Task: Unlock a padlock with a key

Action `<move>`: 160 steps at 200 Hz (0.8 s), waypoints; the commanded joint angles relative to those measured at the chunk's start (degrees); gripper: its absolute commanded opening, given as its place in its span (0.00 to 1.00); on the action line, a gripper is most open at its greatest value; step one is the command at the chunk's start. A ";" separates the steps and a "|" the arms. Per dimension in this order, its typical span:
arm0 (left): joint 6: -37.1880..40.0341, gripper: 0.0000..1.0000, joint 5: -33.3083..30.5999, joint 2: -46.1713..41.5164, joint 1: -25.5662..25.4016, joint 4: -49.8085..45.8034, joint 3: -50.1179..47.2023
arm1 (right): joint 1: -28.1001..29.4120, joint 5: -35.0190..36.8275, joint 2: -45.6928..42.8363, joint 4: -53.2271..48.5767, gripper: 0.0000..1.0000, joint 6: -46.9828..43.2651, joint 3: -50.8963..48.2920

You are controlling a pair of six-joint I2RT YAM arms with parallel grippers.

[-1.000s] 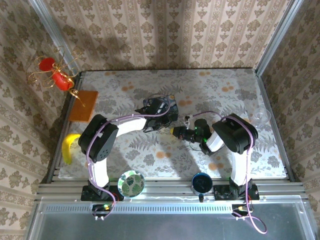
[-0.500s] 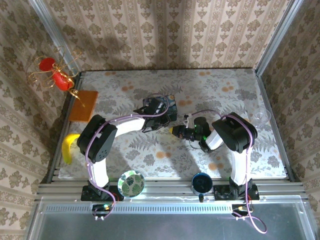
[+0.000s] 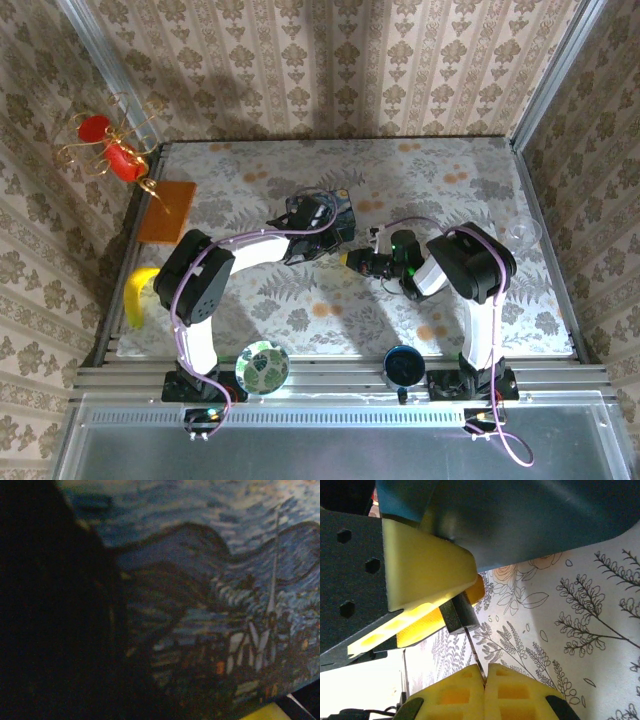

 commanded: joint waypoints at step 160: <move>-2.76 0.00 11.30 1.35 -3.45 0.31 -1.30 | -0.82 0.77 -1.60 7.71 0.00 -2.50 3.88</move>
